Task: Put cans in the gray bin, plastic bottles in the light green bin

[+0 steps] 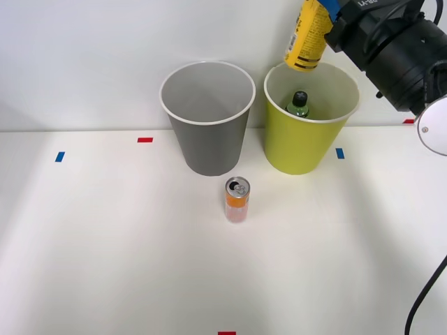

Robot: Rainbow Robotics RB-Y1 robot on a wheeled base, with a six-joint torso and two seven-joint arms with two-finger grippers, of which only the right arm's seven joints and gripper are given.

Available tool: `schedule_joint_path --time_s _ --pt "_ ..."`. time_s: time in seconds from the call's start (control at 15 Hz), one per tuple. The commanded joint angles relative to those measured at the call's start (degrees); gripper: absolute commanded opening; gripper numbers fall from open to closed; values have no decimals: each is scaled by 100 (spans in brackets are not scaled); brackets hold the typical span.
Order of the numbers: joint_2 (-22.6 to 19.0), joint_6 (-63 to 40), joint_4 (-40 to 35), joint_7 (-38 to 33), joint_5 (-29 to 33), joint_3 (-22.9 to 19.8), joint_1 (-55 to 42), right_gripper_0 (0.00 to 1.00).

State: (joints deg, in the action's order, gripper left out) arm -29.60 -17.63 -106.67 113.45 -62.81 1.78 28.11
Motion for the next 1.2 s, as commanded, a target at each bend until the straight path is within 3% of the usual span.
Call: schedule_joint_path --time_s 0.07,0.4,0.67,0.73,0.8,0.87,1.0,1.2 --pt "-204 164 559 36 93 94 283 0" --pt "-213 814 1324 54 225 490 626 0" --pt "-213 893 1342 63 234 551 626 0" --pt "-222 893 1342 72 234 551 626 11" --pt "-230 884 1342 72 234 569 626 56" --pt "-265 884 1342 80 234 613 626 73" --pt "-292 937 1333 107 243 692 626 89" --pt "-265 1078 1342 151 278 718 626 90"
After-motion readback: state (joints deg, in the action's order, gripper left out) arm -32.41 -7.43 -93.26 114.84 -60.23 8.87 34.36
